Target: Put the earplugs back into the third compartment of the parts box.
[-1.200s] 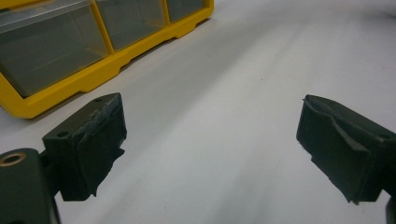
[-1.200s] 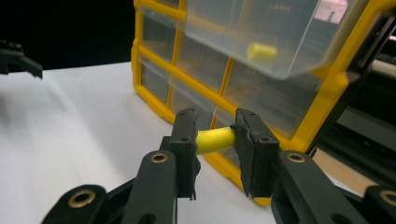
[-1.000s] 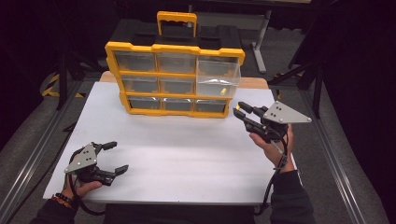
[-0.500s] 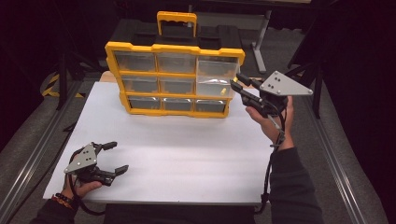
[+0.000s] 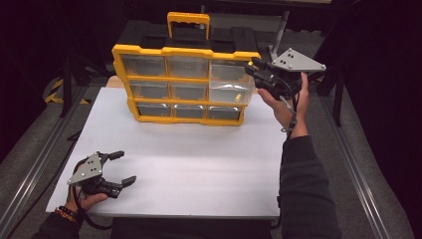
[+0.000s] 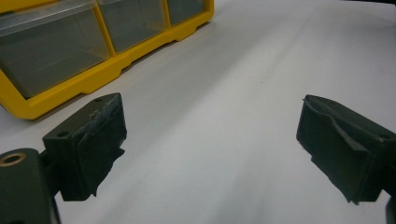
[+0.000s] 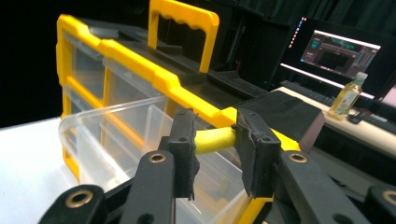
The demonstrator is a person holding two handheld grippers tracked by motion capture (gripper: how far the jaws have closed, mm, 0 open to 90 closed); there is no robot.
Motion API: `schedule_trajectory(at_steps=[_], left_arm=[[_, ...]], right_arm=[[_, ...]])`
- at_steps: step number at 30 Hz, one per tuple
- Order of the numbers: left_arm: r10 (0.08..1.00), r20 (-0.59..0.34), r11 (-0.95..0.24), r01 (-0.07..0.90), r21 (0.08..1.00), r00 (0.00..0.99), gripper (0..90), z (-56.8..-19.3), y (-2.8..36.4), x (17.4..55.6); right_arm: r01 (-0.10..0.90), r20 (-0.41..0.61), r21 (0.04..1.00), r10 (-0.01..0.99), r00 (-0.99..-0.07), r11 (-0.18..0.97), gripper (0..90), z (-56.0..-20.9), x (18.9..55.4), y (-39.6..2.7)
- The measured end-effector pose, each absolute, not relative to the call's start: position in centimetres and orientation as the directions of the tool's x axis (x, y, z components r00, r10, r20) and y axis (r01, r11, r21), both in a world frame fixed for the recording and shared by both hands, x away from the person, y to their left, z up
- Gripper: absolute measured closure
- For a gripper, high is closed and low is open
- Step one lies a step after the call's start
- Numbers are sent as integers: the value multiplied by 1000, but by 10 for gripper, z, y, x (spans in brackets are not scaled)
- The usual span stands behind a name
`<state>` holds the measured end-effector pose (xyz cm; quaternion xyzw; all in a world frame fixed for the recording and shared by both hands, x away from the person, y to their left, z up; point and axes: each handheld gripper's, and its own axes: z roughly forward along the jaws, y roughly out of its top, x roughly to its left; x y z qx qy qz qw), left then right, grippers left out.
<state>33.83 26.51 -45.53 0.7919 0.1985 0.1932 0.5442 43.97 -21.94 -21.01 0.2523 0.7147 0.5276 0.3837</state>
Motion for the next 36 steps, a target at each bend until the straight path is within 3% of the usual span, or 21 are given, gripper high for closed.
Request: schedule_trajectory(at_steps=[19,36], left_arm=[[523,91,-333,105,937,847,94,-455,265,338],[526,95,-336,103,936,845,94,-455,265,338]], right_arm=[[21,-246,952,802,-544,306,642,-222,463,-214],[-56,-300,946,801,-517,319,381,-222,437,-210]])
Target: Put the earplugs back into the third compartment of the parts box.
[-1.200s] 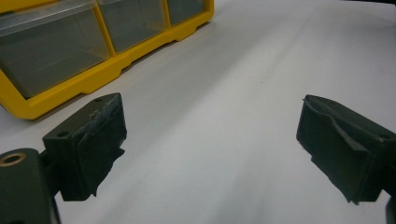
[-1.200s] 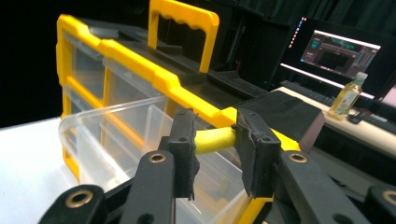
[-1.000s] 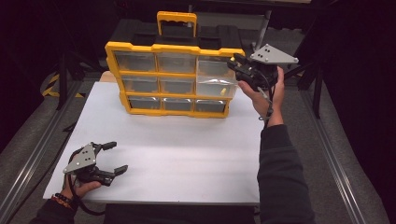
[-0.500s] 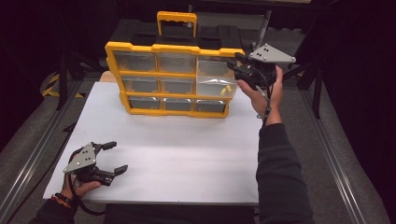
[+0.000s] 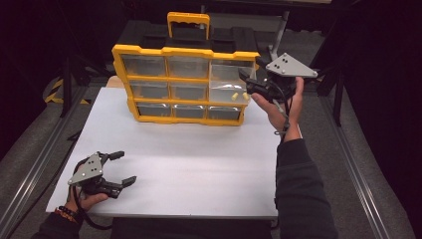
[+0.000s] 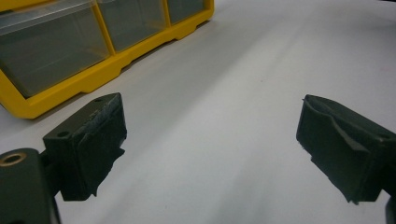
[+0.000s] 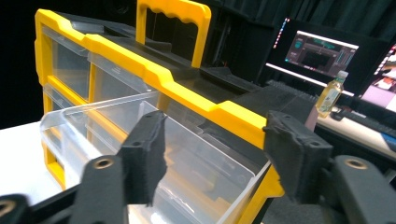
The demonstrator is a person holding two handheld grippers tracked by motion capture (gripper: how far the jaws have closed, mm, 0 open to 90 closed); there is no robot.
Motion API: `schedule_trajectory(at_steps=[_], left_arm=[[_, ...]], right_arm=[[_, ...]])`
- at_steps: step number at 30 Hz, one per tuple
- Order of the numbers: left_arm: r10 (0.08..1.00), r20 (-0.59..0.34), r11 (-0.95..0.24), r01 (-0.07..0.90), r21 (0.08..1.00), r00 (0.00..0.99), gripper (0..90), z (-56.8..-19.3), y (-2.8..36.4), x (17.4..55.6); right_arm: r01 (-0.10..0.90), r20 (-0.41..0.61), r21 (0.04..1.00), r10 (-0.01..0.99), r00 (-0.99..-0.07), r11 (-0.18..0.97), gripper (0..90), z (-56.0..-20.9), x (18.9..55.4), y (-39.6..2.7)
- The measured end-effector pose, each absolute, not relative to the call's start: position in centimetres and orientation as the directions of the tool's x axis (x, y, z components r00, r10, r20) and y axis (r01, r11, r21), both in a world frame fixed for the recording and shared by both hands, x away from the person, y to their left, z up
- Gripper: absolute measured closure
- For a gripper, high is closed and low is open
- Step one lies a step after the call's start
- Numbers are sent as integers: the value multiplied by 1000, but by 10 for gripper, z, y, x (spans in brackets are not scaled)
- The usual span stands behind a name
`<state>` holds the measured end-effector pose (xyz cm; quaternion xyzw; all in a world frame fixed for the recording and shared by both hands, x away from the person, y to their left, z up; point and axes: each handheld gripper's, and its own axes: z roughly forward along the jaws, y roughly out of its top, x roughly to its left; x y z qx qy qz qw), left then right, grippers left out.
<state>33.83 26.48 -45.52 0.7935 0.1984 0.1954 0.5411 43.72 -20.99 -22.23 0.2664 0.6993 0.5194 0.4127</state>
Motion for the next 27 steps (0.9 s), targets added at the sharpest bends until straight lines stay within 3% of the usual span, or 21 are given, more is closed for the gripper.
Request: schedule_trajectory(at_steps=[19,27], left_arm=[[528,93,-334,106,936,844,95,-456,264,338],[530,93,-336,108,936,843,96,-456,264,339]], right_arm=[[-109,-354,932,812,-465,345,154,-251,394,-210],[-117,-357,931,799,-484,345,117,-272,382,-209]])
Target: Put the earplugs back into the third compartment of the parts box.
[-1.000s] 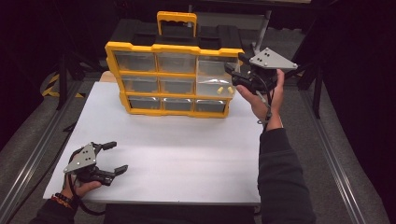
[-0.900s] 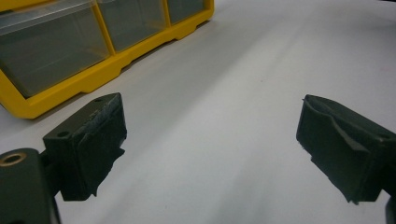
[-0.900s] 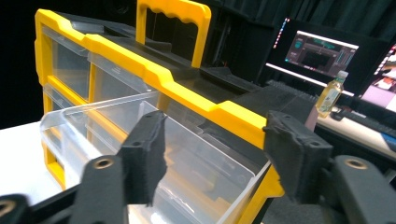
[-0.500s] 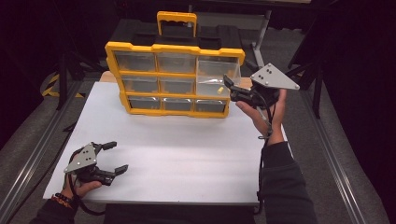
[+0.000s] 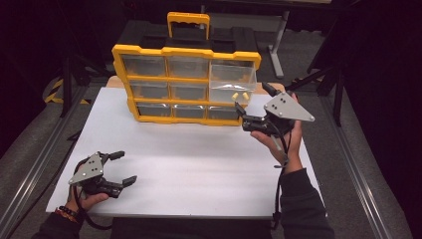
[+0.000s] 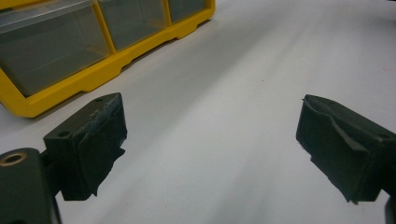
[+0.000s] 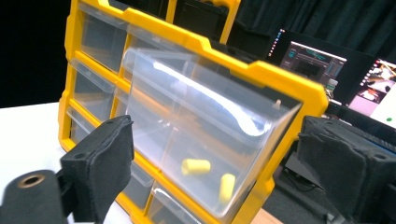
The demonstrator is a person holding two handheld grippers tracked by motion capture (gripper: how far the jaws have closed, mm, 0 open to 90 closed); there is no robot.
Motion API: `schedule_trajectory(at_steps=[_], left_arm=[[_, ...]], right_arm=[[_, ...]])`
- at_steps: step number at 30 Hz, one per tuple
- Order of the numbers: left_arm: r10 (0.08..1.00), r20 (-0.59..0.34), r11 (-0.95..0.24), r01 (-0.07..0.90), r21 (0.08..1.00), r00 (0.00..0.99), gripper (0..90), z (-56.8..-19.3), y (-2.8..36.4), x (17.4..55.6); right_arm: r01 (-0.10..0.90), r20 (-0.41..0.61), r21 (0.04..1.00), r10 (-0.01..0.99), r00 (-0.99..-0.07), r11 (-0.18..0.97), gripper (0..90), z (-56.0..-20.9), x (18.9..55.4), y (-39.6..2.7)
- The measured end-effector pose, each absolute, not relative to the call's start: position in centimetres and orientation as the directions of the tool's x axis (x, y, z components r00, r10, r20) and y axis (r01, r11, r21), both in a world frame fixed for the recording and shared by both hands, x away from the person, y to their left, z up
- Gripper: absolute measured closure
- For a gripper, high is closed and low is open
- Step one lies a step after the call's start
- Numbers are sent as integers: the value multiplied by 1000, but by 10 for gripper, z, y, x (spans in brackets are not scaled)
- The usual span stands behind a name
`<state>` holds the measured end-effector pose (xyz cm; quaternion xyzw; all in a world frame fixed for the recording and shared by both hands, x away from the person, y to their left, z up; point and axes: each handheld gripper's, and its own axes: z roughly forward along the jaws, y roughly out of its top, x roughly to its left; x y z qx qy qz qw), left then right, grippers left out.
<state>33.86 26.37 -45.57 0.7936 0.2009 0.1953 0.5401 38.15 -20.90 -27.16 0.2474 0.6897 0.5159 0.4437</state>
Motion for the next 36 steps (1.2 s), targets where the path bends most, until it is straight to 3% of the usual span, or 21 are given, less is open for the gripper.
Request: schedule_trajectory(at_steps=[9,28,36], left_arm=[[534,92,-335,110,936,841,95,-456,264,339],[543,85,-323,114,940,836,89,-456,264,338],[543,85,-322,113,940,836,86,-457,263,338]], right_arm=[[-98,-333,939,805,-490,329,107,-305,370,-208],[-22,-383,902,777,-499,430,118,-373,343,-205],[5,-356,904,758,-546,428,112,-405,332,-211]])
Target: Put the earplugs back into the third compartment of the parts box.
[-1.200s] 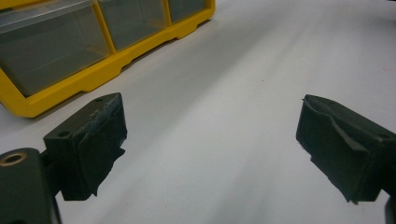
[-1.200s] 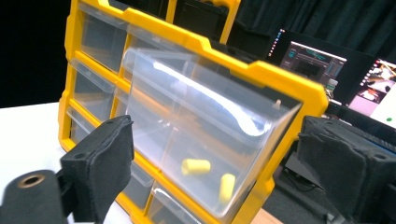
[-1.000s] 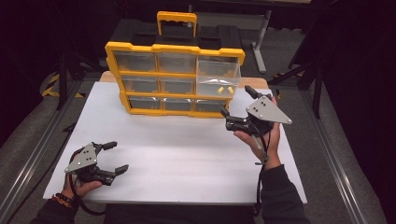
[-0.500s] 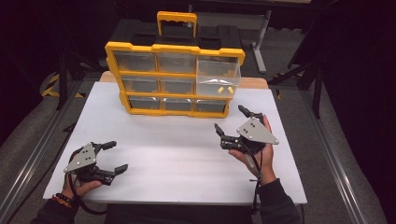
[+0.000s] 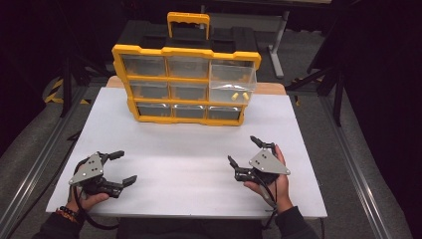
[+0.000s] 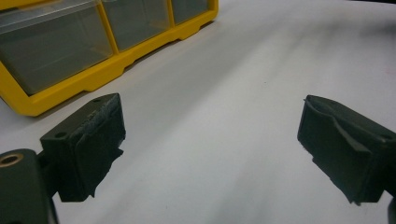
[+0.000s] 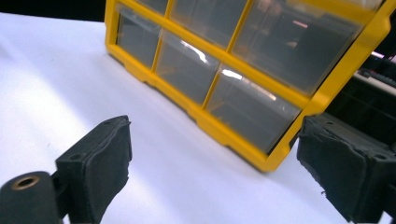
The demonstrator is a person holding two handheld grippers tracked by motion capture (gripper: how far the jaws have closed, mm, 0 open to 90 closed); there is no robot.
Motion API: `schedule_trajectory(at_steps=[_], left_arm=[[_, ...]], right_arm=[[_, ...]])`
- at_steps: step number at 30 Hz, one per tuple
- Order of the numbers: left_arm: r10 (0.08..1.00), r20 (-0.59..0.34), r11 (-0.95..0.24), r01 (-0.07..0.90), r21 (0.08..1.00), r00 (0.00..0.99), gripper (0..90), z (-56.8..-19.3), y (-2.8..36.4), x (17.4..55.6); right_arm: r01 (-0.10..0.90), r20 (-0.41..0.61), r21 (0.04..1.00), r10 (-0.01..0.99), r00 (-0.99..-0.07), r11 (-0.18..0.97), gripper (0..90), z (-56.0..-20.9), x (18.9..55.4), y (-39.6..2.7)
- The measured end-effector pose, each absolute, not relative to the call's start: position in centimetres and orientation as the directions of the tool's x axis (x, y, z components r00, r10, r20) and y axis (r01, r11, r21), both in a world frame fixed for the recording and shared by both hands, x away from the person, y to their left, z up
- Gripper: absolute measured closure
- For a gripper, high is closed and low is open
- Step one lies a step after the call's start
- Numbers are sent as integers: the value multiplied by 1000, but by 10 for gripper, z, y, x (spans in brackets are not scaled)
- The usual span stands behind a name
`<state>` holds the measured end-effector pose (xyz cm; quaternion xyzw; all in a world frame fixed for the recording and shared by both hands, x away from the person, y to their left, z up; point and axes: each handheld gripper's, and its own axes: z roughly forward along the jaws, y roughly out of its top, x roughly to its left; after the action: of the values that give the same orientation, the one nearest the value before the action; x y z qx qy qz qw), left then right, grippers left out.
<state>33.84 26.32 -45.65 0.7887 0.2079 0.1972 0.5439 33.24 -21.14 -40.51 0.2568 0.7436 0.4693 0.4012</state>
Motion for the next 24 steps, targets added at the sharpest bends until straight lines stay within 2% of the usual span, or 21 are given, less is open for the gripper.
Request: schedule_trajectory(at_steps=[10,24], left_arm=[[556,80,-312,119,943,827,76,-456,265,341],[570,98,-332,120,935,816,29,-456,262,340]], right_arm=[[78,-315,901,766,-561,427,72,-434,321,-235],[92,-303,897,753,-584,432,44,-444,317,-244]])
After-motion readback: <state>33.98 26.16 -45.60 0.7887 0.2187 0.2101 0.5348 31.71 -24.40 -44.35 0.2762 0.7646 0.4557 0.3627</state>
